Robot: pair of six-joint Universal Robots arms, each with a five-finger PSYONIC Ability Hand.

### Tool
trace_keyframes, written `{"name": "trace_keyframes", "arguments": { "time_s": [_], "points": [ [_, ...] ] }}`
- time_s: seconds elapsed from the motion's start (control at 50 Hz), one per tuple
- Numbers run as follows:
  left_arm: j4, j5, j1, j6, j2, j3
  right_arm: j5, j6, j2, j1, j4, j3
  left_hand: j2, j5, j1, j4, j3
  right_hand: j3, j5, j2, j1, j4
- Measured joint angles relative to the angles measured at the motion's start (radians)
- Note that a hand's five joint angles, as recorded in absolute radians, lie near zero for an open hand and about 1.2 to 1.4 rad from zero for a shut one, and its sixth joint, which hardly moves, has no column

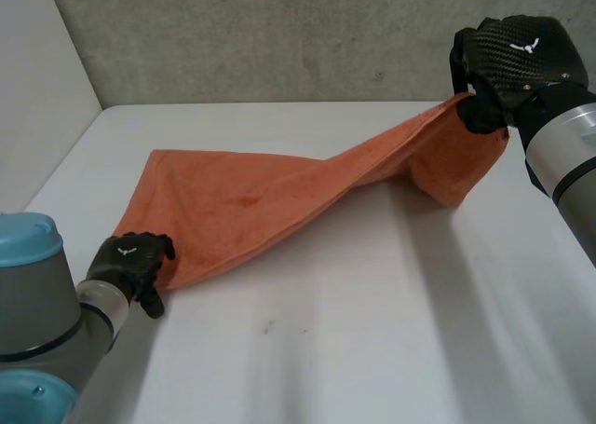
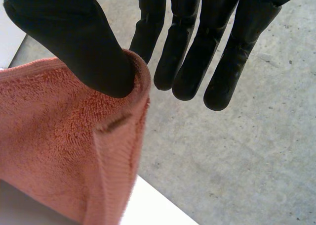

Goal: Fold the laundry

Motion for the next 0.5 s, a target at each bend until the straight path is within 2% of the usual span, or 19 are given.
{"name": "trace_keyframes", "arguments": {
  "time_s": [0.24, 0.5],
  "points": [
    [0.004, 0.01, 0.076, 0.003, -0.021, 0.003, -0.006, 0.001, 0.001, -0.015, 0.0, 0.034, 0.048, 0.05, 0.049, 0.05, 0.048, 0.0, 0.0, 0.0, 0.0, 0.0],
    [0.003, 0.01, 0.043, 0.003, -0.044, 0.008, 0.003, 0.014, 0.0, -0.005, 0.0, 0.0, 0.049, 0.051, 0.051, 0.053, 0.048, 0.0, 0.0, 0.0, 0.0, 0.0]
  ]
}}
